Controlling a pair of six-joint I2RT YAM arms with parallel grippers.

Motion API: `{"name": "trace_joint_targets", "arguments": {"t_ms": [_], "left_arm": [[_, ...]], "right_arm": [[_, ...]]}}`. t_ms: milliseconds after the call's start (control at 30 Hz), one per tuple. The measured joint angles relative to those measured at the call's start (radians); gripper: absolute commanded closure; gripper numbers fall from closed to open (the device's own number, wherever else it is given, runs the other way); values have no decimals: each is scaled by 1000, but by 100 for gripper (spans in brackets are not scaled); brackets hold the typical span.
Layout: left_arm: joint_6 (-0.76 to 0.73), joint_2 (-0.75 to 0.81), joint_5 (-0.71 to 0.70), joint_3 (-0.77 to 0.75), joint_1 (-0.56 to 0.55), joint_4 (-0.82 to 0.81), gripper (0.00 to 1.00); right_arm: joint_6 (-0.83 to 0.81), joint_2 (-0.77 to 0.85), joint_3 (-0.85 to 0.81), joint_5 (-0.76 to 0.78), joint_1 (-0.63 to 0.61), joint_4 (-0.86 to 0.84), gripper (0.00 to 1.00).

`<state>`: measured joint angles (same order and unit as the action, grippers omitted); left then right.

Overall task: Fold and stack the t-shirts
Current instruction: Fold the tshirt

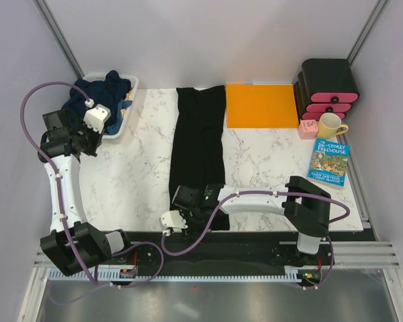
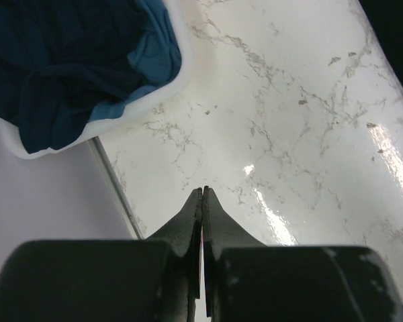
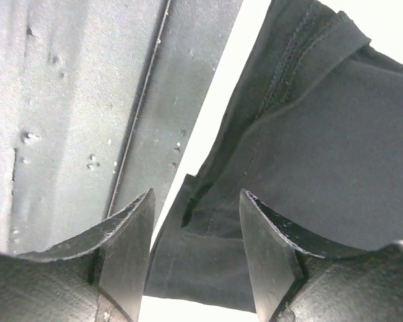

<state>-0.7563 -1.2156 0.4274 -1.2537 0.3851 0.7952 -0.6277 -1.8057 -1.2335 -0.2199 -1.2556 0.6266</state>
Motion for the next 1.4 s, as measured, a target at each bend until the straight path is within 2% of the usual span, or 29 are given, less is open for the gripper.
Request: {"name": "trace_joint_targets", "arguments": {"t_ms": [633,733,833,867,933,967,1067,1300,1400], "left_arm": [[-46,30,22,17,-16,28,98],[-48,33,22,17,-17,30,98],[-49,34,22,17,-18,31,98],[-49,35,22,17,-18,32,98],[-50,37,22,18,-18,34,98],[-50,39,22,19,-18,33,98],[-53,49,22,32,-18,34,98],[-57,51,26,46,-18,36,98],[-58,51,29,46,-18,36,98]], "right_arm": [[0,-38,71,57,-5,-115,45],[-1,-39,70,60,-6,-117,50],[0,-39,70,55,-7,-116,62],[0,-39,70,52,-9,-115,69],[2,-39,70,46,-13,-115,74],[3,-39,70,40,-15,-116,85],[8,-40,70,30,-19,-119,100],[11,-40,61,40,-20,-107,100],[-19,-40,36,95,-18,-72,100]]}}
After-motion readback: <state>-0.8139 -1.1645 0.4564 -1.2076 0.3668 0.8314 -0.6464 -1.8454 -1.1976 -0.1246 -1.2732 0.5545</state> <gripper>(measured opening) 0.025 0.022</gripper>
